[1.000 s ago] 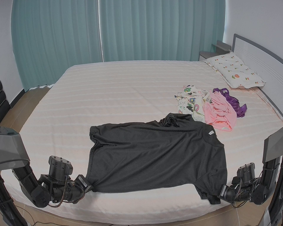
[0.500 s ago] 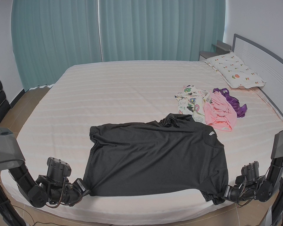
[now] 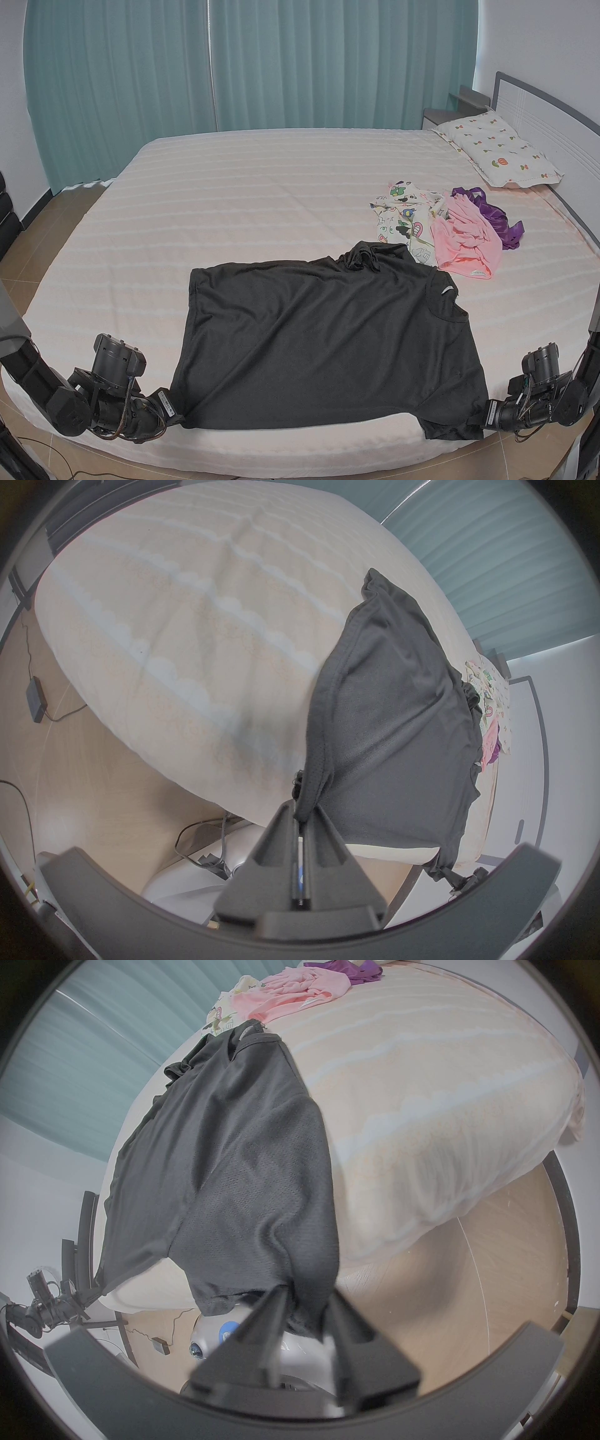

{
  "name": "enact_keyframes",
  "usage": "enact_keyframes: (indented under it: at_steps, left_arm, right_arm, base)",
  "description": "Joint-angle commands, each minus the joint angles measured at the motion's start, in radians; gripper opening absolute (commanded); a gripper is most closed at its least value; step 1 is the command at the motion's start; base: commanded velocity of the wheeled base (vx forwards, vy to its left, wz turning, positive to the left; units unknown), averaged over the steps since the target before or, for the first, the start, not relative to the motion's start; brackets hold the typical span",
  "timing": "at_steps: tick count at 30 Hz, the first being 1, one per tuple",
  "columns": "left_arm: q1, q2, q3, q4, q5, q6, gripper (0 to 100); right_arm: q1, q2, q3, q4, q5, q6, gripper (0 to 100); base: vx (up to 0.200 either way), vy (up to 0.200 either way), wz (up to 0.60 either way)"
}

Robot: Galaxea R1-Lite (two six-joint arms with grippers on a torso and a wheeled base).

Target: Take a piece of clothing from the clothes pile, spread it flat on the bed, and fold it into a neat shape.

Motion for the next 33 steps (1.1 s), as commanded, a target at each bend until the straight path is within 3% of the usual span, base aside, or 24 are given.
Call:
enact_keyframes:
  at_steps: [1, 13, 14, 21, 26, 29, 33]
  left_arm:
    - [-0.001, 0.001, 0.007, 0.003, -0.002, 0.014, 0]
    - [-0.001, -0.001, 0.004, 0.078, -0.002, 0.068, 0]
    - [-0.001, -0.003, 0.004, 0.077, -0.002, 0.068, 100]
    - [-0.001, -0.044, 0.002, 0.072, -0.008, 0.066, 100]
    - [0.019, -0.170, -0.037, 0.063, -0.040, 0.053, 100]
    - [0.025, -0.193, -0.045, 0.062, -0.049, 0.042, 100]
    - [0.048, -0.191, -0.079, 0.062, -0.057, -0.044, 100]
  right_arm:
    - [0.002, 0.000, 0.017, -0.003, 0.001, 0.000, 100]
    - [-0.004, -0.046, 0.017, -0.032, -0.007, 0.011, 100]
    - [-0.004, -0.053, 0.017, -0.035, -0.007, 0.011, 100]
    - [-0.015, -0.104, 0.006, -0.040, -0.005, 0.025, 100]
    - [-0.016, -0.198, -0.021, -0.098, 0.001, 0.174, 100]
    - [-0.007, -0.198, -0.035, -0.122, -0.001, 0.206, 100]
    - [-0.003, -0.191, -0.043, -0.153, -0.007, 0.239, 100]
  base:
    - [0.000, 0.000, 0.00]
    - [0.000, 0.000, 0.00]
    - [0.000, 0.000, 0.00]
    - [0.000, 0.000, 0.00]
    - [0.000, 0.000, 0.00]
    - [0.000, 0.000, 0.00]
    - [0.000, 0.000, 0.00]
